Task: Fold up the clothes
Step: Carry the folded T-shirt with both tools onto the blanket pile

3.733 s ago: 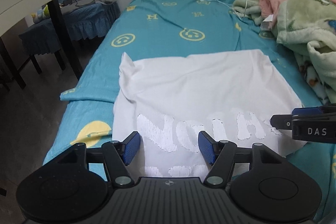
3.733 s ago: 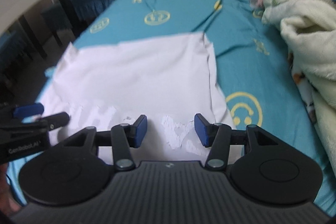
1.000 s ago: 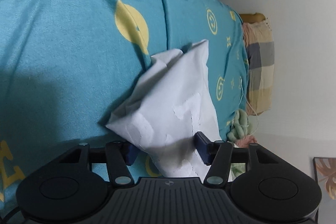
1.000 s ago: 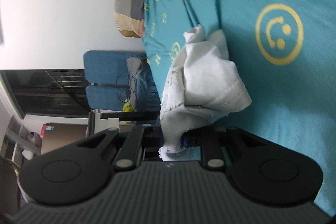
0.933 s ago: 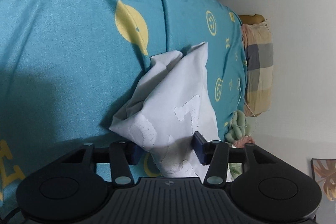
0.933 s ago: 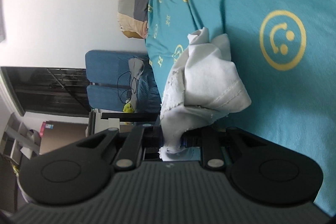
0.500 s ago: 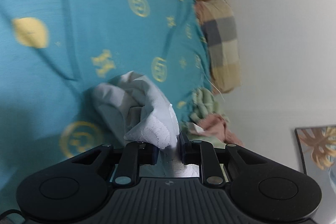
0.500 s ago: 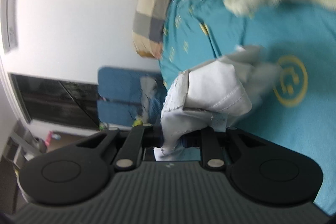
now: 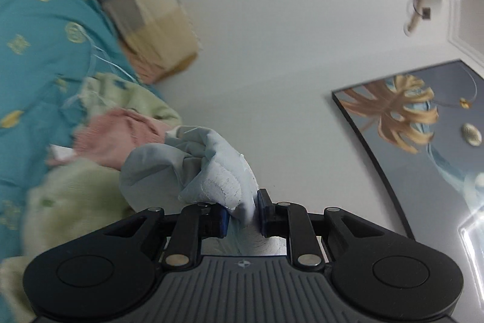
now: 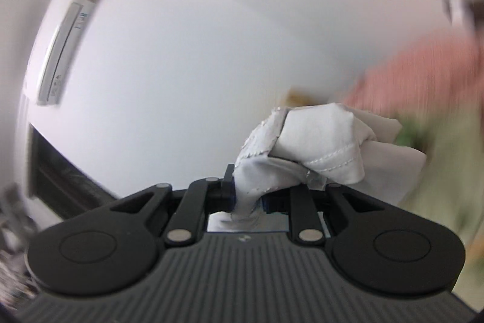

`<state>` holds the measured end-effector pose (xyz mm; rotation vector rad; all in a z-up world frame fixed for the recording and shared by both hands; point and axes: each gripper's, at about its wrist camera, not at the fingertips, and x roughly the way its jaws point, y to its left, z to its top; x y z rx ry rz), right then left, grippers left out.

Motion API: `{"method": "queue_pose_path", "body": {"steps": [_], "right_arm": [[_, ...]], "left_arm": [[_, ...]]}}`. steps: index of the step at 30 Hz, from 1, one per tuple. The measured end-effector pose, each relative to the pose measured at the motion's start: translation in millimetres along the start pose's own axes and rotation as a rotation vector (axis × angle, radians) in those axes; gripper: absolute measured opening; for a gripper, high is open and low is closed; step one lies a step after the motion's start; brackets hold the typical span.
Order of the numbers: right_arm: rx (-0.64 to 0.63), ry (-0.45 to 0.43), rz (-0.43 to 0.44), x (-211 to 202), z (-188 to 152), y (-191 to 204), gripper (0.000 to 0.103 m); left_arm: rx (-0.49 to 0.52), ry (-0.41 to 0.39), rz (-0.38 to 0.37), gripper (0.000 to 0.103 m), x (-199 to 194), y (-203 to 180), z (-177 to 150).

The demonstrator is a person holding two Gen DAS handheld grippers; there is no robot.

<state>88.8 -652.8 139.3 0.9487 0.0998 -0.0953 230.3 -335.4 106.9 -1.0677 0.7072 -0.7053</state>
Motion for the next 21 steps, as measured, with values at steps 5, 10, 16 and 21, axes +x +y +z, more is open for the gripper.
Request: {"method": "queue_pose_path", "body": {"steps": [5, 10, 16, 21], "right_arm": [[-0.038, -0.001, -0.158, 7.4, 26.6, -60.3, 0.019], [-0.01, 0.079, -0.301, -4.7, 5.2, -114.9, 0.019], [-0.047, 0.191, -0.378, -40.8, -37.8, -128.7, 0.019], [-0.066, 0.249, -0.461, -62.2, -76.7, -139.5, 0.02]], "left_arm": [[0.039, 0.112, 0.04, 0.02, 74.2, 23.6, -50.4], [0.176, 0.215, 0.084, 0.02, 74.5, 59.1, -84.4], [0.313, 0.296, 0.145, 0.02, 28.2, 84.5, -111.0], [0.42, 0.325, 0.219, 0.023, 5.1, 95.6, -128.7]]}}
